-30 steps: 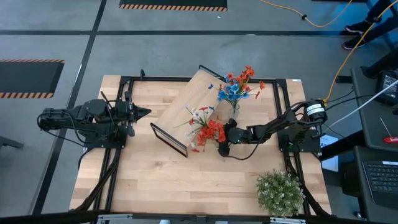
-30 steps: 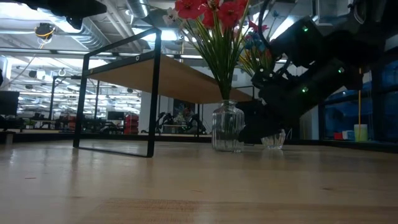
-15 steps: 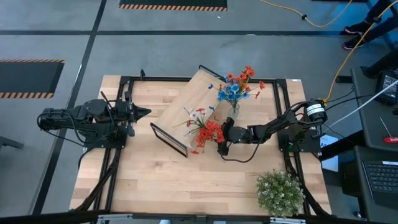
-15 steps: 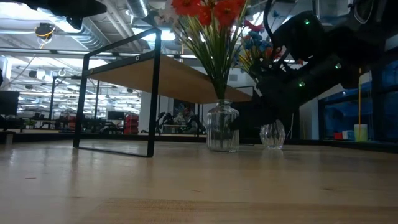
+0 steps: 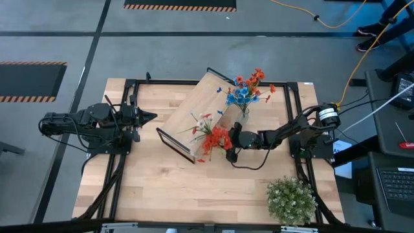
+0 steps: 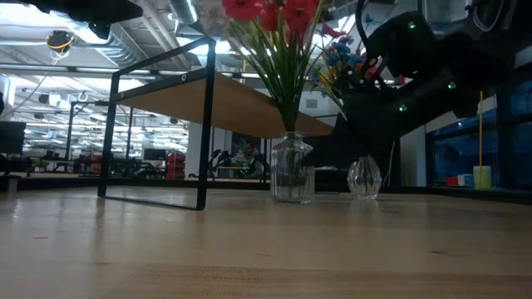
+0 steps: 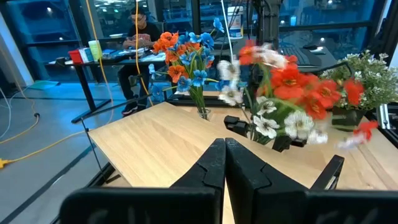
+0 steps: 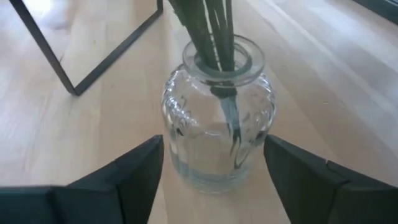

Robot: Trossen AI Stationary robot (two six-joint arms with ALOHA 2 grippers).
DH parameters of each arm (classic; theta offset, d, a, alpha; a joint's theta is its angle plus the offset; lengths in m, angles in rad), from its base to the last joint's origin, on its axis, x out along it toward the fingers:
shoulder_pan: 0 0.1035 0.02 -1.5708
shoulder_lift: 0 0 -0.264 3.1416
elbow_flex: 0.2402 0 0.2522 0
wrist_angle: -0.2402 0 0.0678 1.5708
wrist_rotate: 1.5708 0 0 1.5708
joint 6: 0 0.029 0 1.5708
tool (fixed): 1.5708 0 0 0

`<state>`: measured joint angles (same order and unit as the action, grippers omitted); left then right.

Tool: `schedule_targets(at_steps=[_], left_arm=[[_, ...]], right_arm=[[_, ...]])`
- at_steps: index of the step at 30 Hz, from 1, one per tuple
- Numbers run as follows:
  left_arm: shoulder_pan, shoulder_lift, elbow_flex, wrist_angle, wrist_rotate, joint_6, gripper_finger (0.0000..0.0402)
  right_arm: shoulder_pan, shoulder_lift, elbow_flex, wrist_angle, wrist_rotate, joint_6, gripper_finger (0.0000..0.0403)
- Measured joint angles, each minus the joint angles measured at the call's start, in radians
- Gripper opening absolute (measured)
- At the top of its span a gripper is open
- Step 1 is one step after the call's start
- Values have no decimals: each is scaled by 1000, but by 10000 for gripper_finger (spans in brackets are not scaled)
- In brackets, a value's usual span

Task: Pick and place flowers into a vace then onto a shelf
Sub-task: Put the left transparent flower vase with flowers on the shelf

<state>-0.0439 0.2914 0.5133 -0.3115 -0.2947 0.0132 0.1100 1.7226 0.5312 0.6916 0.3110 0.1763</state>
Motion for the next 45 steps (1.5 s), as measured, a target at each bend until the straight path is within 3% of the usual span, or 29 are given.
schedule_targets(at_steps=[12,45], left_arm=[[0,0,0,0,0,0,6],[0,0,0,3,0,0,8]], right_arm=[[-1,0,0,-8,1,2,384],[-1,0,0,36,-29,58,388]])
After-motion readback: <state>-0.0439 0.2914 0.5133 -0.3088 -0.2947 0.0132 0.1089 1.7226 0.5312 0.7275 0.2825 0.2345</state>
